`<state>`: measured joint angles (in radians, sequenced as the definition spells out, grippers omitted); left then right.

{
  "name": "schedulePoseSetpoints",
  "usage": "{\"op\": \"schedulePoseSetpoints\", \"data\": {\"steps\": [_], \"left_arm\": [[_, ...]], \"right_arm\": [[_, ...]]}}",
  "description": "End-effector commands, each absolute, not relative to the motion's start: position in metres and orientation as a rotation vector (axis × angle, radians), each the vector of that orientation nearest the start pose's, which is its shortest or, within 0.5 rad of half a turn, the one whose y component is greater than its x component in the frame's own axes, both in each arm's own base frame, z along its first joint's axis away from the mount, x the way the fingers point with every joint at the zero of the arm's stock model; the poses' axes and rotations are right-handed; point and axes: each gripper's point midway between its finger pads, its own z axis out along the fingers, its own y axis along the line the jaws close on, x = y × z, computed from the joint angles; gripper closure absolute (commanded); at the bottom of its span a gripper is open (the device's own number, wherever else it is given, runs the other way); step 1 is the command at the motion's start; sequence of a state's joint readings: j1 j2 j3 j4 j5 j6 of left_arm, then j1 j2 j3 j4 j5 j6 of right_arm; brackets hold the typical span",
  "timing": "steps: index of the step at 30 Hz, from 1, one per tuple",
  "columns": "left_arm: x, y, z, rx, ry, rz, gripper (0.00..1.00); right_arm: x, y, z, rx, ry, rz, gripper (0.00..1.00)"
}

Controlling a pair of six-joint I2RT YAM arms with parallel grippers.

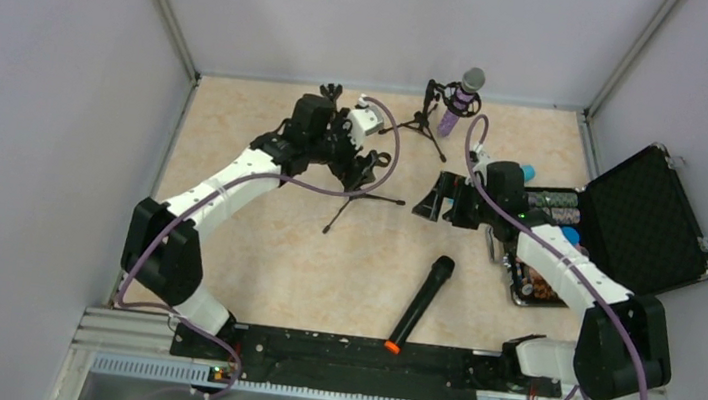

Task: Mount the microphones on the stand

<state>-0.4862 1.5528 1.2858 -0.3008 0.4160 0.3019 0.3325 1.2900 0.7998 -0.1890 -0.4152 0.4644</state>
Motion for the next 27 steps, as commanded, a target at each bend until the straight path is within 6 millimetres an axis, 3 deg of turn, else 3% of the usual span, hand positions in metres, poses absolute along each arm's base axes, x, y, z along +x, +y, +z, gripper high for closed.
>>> {"op": "schedulePoseSetpoints", "data": {"steps": [1,4,6,14,16,22,27], "left_arm": [[0.371,-0.272,0.191,1.096,1.847,-0.590,0.10],[0.381,-0.270,0.179,1.075,1.862,-0.550,0.16],[0.383,-0.270,0.174,1.077,1.871,-0.540,0.26],[0.375,-0.275,0.183,1.064,1.870,-0.565,0.91],[0.371,-0.273,0.188,1.058,1.861,-0.527,0.98],[0.360,-0.266,0.200,0.949,1.853,-0.439,1.00],[0.346,-0.270,0.191,0.862,1.858,-0.405,1.00]], "right_arm": [[0.296,0.195,0.154,-0.110,2.279,0.892,0.01],[0.296,0.195,0.159,-0.118,2.272,0.887,0.01],[0.297,0.194,0.162,-0.139,2.269,0.873,0.01],[0.299,0.191,0.180,-0.159,2.249,0.844,0.01],[0.298,0.191,0.183,-0.164,2.244,0.846,0.01],[0.298,0.191,0.185,-0.166,2.249,0.846,0.01],[0.297,0.187,0.186,-0.159,2.244,0.822,0.01]]}}
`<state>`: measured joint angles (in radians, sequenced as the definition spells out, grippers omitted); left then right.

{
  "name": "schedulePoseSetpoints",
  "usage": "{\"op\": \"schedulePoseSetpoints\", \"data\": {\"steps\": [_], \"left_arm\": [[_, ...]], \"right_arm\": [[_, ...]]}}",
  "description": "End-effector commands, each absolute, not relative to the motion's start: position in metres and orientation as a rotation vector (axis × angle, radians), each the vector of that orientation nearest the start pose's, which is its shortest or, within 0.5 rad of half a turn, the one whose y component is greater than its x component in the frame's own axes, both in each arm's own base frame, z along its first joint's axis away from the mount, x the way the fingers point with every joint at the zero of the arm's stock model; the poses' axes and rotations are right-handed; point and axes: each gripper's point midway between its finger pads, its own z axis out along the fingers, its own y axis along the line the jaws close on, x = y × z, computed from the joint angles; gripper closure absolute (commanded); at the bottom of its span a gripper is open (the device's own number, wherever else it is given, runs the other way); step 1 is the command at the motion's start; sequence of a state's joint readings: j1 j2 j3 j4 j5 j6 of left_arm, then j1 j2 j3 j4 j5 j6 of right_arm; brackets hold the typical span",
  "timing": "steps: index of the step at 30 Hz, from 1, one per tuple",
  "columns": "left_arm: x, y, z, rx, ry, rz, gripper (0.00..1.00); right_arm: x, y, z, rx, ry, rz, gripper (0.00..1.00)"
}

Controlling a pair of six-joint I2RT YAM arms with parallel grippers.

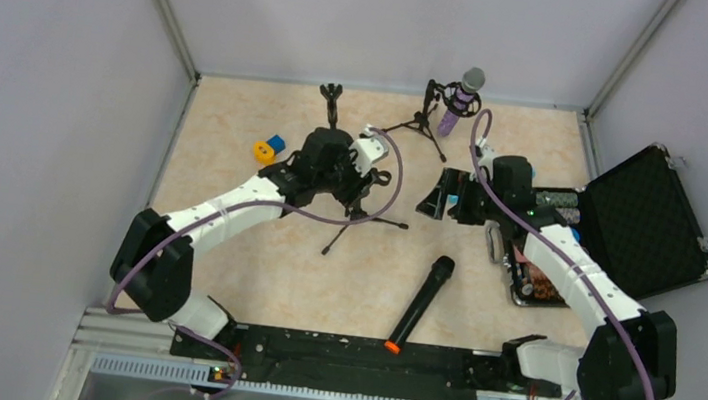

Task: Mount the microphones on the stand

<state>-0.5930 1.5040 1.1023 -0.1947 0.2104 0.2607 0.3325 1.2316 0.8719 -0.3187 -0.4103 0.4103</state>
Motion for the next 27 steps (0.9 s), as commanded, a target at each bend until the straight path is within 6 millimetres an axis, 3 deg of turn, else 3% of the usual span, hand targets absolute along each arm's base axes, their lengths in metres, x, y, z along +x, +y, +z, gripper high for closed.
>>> {"op": "schedulePoseSetpoints", "data": {"steps": [1,3,5,10,14,17,19,27], "left_arm": [[0.344,-0.271,0.187,0.855,1.864,-0.406,1.00],[0.343,-0.270,0.180,0.832,1.888,-0.404,1.00],[0.340,-0.270,0.173,0.834,1.905,-0.406,0.92],[0.338,-0.271,0.181,0.826,1.881,-0.391,0.47],[0.334,-0.274,0.197,0.817,1.832,-0.419,0.31],[0.329,-0.280,0.211,0.819,1.793,-0.473,0.27],[0.325,-0.284,0.225,0.807,1.758,-0.518,0.03],[0.313,-0.297,0.291,0.768,1.609,-0.668,0.01]], "right_arm": [[0.297,0.186,0.186,-0.159,2.242,0.815,0.01],[0.297,0.184,0.190,-0.155,2.233,0.799,0.01],[0.298,0.182,0.192,-0.151,2.224,0.785,0.01],[0.299,0.181,0.197,-0.149,2.216,0.777,0.01],[0.299,0.180,0.198,-0.145,2.213,0.769,0.01],[0.300,0.178,0.199,-0.136,2.211,0.760,0.01],[0.301,0.178,0.201,-0.130,2.207,0.754,0.01],[0.309,0.174,0.205,-0.100,2.199,0.717,0.01]]}}
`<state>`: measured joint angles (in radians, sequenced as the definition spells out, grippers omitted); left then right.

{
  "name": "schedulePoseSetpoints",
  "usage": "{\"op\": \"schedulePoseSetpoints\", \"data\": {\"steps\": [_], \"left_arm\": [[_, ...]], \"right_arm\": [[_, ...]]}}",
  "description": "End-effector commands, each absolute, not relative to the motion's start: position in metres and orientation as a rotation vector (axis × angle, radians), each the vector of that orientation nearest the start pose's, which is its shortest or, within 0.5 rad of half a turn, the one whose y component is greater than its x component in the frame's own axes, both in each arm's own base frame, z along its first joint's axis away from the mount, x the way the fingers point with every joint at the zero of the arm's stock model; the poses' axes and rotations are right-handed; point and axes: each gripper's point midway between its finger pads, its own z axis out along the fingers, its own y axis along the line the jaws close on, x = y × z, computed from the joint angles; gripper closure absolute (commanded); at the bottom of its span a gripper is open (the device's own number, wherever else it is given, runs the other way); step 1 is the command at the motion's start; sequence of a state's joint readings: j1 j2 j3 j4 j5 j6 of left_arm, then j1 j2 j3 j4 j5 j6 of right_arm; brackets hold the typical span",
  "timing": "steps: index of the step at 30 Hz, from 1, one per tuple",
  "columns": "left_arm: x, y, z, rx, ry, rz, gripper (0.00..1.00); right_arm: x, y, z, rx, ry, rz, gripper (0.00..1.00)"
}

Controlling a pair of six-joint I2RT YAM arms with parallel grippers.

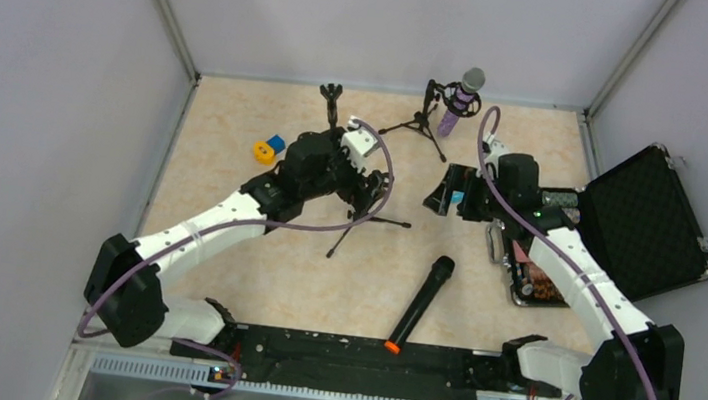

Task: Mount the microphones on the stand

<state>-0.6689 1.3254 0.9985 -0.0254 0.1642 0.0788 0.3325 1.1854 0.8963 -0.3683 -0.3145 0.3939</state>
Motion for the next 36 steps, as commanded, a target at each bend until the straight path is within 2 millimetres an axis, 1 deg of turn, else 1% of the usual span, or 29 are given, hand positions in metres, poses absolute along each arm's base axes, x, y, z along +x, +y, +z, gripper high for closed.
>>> {"op": "schedulePoseSetpoints", "data": {"steps": [1,3,5,9,12,15,21,22,25,28,30,32,36], "left_arm": [[0.311,-0.298,0.300,0.770,1.591,-0.680,0.01],[0.311,-0.298,0.317,0.761,1.573,-0.697,0.01],[0.314,-0.296,0.327,0.756,1.582,-0.708,0.01],[0.320,-0.288,0.346,0.686,1.617,-0.769,0.01],[0.327,-0.276,0.354,0.626,1.644,-0.794,0.01],[0.337,-0.260,0.355,0.570,1.677,-0.774,0.01],[0.353,-0.233,0.349,0.517,1.730,-0.671,0.01],[0.356,-0.228,0.347,0.507,1.739,-0.649,0.01],[0.363,-0.218,0.337,0.489,1.751,-0.599,0.01],[0.368,-0.211,0.321,0.498,1.760,-0.543,0.01],[0.367,-0.209,0.312,0.494,1.782,-0.528,0.01],[0.364,-0.209,0.308,0.501,1.796,-0.534,0.01],[0.361,-0.207,0.303,0.505,1.799,-0.528,0.01]], "right_arm": [[0.310,0.173,0.206,-0.097,2.198,0.714,0.01],[0.311,0.172,0.204,-0.078,2.207,0.705,0.01],[0.312,0.170,0.203,-0.053,2.218,0.694,0.01],[0.316,0.165,0.201,-0.002,2.231,0.654,0.01],[0.320,0.156,0.200,0.048,2.241,0.598,0.01],[0.324,0.149,0.198,0.093,2.260,0.541,0.01],[0.333,0.136,0.188,0.188,2.309,0.431,0.01],[0.334,0.136,0.186,0.192,2.321,0.428,0.01],[0.342,0.127,0.180,0.235,2.333,0.347,0.01],[0.349,0.118,0.173,0.268,2.346,0.266,0.01],[0.354,0.113,0.168,0.288,2.361,0.229,0.01],[0.360,0.109,0.161,0.325,2.377,0.218,0.01],[0.372,0.099,0.145,0.479,2.399,0.236,0.02]]}}
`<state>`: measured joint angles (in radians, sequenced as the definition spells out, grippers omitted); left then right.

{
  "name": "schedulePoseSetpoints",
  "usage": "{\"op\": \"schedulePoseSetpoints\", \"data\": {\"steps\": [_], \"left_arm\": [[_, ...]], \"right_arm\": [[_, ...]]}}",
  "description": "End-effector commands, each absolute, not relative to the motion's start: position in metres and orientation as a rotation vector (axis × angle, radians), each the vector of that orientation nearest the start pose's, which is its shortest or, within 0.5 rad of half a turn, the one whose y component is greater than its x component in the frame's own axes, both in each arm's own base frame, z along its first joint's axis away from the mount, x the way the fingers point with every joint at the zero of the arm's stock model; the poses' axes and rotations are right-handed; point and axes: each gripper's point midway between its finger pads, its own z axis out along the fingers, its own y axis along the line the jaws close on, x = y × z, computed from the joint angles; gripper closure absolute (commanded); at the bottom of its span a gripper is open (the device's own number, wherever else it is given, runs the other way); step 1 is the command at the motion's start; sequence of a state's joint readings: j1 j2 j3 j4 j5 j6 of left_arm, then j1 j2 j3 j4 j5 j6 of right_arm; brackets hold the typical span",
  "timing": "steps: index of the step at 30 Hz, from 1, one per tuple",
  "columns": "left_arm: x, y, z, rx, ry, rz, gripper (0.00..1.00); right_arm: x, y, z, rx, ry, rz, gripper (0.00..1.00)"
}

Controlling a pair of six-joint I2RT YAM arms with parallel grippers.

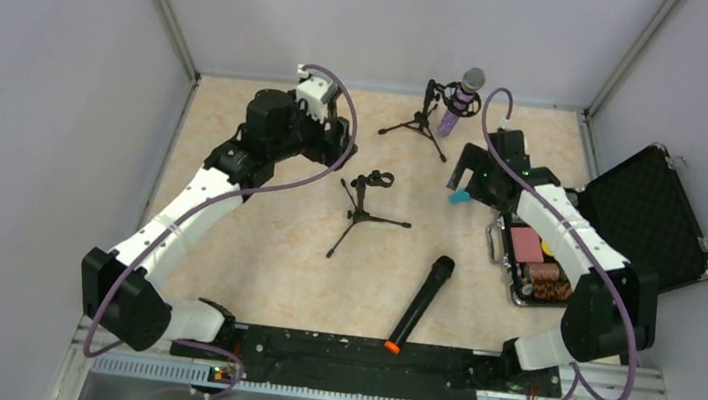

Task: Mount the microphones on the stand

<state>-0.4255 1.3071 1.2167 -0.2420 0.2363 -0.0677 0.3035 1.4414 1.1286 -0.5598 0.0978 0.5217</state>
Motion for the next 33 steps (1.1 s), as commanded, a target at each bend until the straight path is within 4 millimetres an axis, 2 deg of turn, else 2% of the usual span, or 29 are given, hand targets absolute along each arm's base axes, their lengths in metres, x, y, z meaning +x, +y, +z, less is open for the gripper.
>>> {"op": "schedulePoseSetpoints", "data": {"steps": [1,7,12,18,22,26,31,33], "left_arm": [[0.360,-0.206,0.302,0.507,1.801,-0.525,0.01],[0.358,-0.203,0.299,0.516,1.803,-0.508,0.01],[0.356,-0.203,0.294,0.526,1.814,-0.511,0.01],[0.354,-0.205,0.294,0.540,1.811,-0.519,0.02],[0.355,-0.205,0.293,0.544,1.813,-0.522,0.02],[0.355,-0.206,0.291,0.548,1.816,-0.521,0.02],[0.355,-0.207,0.288,0.553,1.822,-0.528,0.02],[0.355,-0.208,0.289,0.555,1.821,-0.533,0.03]], "right_arm": [[0.376,0.096,0.140,0.525,2.399,0.228,0.03],[0.396,0.081,0.100,0.738,2.445,0.148,0.12],[0.410,0.083,0.063,0.801,2.539,0.084,0.15],[0.424,0.077,0.032,0.831,2.588,-0.029,0.17],[0.422,0.070,0.015,0.843,2.613,-0.109,0.23],[0.412,0.067,0.002,0.836,2.648,-0.142,0.40],[0.398,0.071,0.000,0.789,2.663,-0.118,0.67],[0.391,0.077,0.001,0.749,2.670,-0.102,0.74]]}}
